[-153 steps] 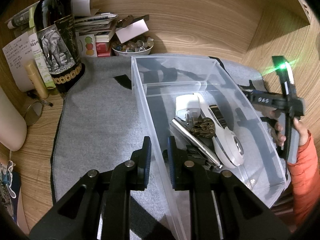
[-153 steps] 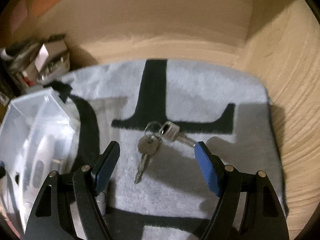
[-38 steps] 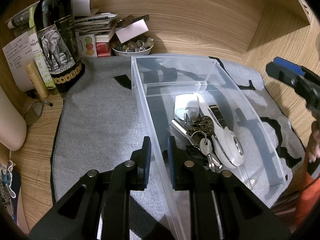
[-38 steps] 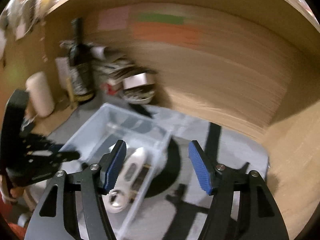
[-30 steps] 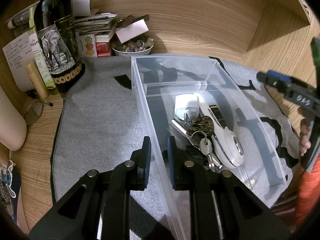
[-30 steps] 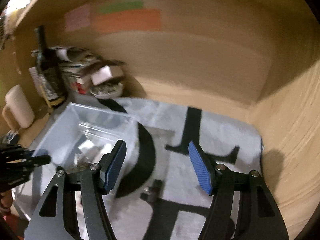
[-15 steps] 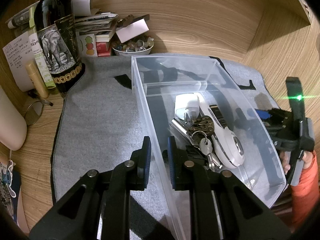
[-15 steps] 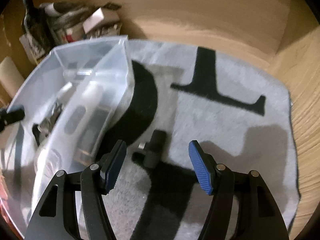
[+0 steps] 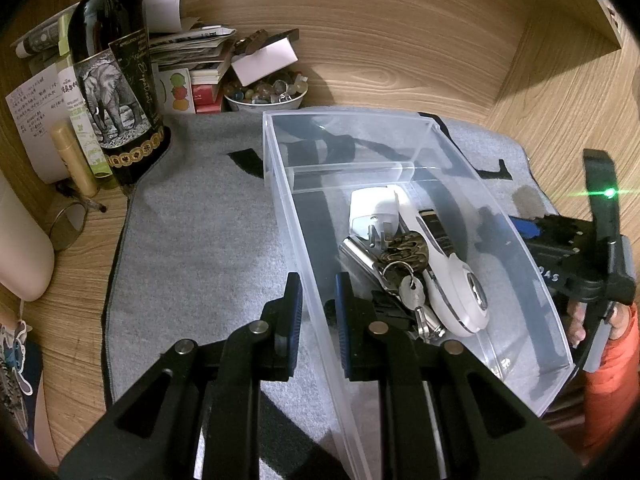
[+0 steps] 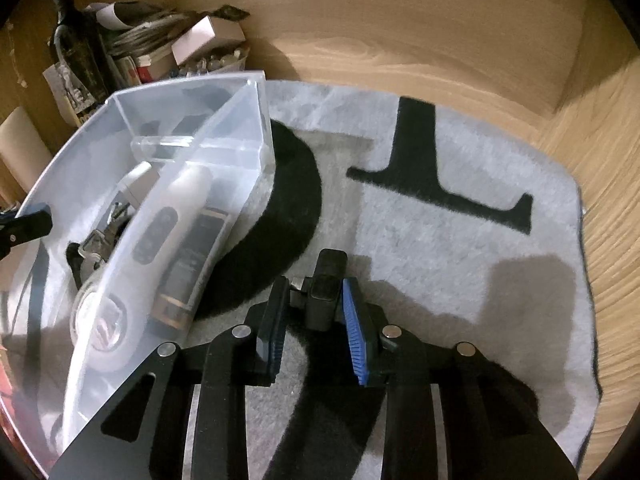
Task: Organize rigid objects
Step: 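Grasp the small black clamp piece on the mat with the right gripper, then carry the black clamp piece into the clear box and release it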
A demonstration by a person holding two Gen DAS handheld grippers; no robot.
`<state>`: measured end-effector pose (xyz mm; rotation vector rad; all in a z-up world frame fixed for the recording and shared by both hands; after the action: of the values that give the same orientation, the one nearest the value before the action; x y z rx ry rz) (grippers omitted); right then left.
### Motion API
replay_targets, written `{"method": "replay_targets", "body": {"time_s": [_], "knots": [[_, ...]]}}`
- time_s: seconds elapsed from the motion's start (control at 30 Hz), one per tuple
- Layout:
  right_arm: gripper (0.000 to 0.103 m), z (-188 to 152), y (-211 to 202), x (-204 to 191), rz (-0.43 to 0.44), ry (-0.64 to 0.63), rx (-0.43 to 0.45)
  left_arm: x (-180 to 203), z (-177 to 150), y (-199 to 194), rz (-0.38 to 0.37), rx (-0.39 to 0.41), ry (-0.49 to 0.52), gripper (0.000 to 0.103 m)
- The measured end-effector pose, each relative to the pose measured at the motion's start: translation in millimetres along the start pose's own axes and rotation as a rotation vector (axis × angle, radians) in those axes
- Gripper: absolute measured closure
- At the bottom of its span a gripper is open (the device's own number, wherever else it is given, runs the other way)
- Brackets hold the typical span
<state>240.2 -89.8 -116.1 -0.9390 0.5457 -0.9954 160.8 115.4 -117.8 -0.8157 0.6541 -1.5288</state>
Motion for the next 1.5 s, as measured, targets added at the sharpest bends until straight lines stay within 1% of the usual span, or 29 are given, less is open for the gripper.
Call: {"method": "replay_targets", "body": {"time_s": [0.13, 0.33, 0.53, 0.73, 0.93, 1.13, 1.33, 1.5], "knots": [[0.078, 6.8, -16.3, 0.4, 0.005, 0.000, 0.048, 0.0, -0.4, -0.1, 0.000, 0.000, -0.001, 0.088], [0.078, 15.9, -54.6, -5.3, 0.013, -0.006, 0.149, 0.1, -0.4, -0.1, 0.000, 0.000, -0.001, 0.088], [0.078, 35.3, -80.7, -28.2, 0.024, -0.051, 0.248, 0.2, -0.5, -0.1, 0.000, 0.001, -0.001, 0.088], [0.078, 42.2, -96.3, -54.0, 0.047, -0.110, 0.298, 0.2, -0.3, 0.0, 0.001, 0.001, -0.001, 0.088], [0.078, 41.2, -85.0, -82.1, 0.076, -0.181, 0.279, 0.1, -0.8, -0.1, 0.000, 0.000, -0.002, 0.088], [0.078, 31.9, -57.9, -104.8, 0.110, -0.230, 0.203, 0.6, -0.8, -0.1, 0.000, 0.001, -0.003, 0.088], [0.078, 19.3, -39.3, -118.9, 0.116, -0.277, 0.130, 0.8, -1.1, -0.1, 0.000, 0.002, -0.005, 0.088], [0.078, 17.5, -31.7, -120.1, 0.108, -0.272, 0.096, 0.7, -0.7, -0.1, -0.001, 0.000, -0.006, 0.088]]}}
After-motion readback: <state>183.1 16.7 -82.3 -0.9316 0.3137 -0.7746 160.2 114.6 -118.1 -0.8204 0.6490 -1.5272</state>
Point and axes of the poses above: each gripper's, at about its wrist camera, not at the fingertips, and y roughly the way its jaws point, x to its right, z to its top, the point moved 3 cm from there along y, roughly the way its jaws point, and after that the axes turned 2 degrees about -x, right-handed, at the moved point
